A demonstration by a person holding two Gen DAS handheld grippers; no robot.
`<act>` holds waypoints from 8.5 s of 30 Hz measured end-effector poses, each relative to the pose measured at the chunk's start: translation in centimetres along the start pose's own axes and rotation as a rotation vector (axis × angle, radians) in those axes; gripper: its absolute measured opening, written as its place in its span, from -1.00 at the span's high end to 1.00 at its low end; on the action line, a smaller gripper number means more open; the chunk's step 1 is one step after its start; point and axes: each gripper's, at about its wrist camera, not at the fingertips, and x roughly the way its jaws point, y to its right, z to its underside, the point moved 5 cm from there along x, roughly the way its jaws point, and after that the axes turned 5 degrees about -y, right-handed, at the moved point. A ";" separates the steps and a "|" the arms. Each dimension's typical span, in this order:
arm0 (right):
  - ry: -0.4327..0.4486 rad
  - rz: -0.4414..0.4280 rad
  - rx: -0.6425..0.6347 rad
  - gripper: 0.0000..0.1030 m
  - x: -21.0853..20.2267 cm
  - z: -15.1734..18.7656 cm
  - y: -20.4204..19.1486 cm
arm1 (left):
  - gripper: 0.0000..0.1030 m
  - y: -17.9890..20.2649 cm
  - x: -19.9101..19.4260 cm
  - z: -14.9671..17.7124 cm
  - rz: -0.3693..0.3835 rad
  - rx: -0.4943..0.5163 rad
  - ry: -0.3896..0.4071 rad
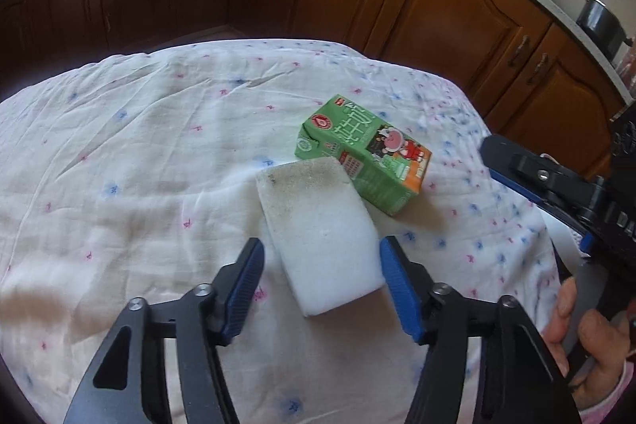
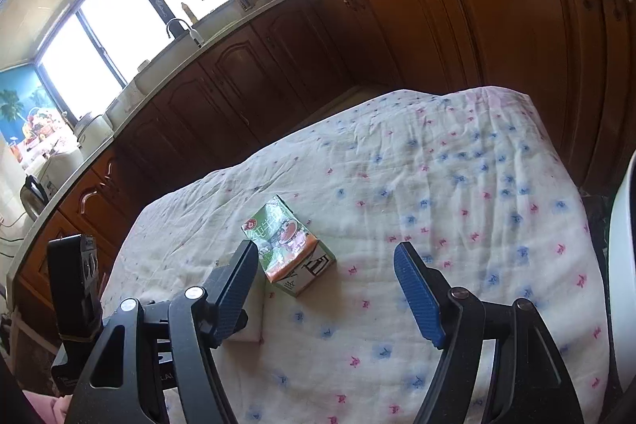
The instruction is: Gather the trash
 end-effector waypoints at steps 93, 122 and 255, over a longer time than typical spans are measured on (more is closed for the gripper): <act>0.295 0.381 0.319 -0.03 -23.0 7.7 15.4 | 0.07 26.5 0.9 -2.5 0.237 0.567 -0.002; 0.196 0.414 0.343 -0.03 -20.6 5.6 19.1 | 0.02 31.2 9.5 -4.9 0.193 0.575 -0.122; 0.610 0.650 0.075 -1.00 -25.3 21.6 -5.0 | -0.98 9.1 -14.9 16.8 0.053 0.405 0.476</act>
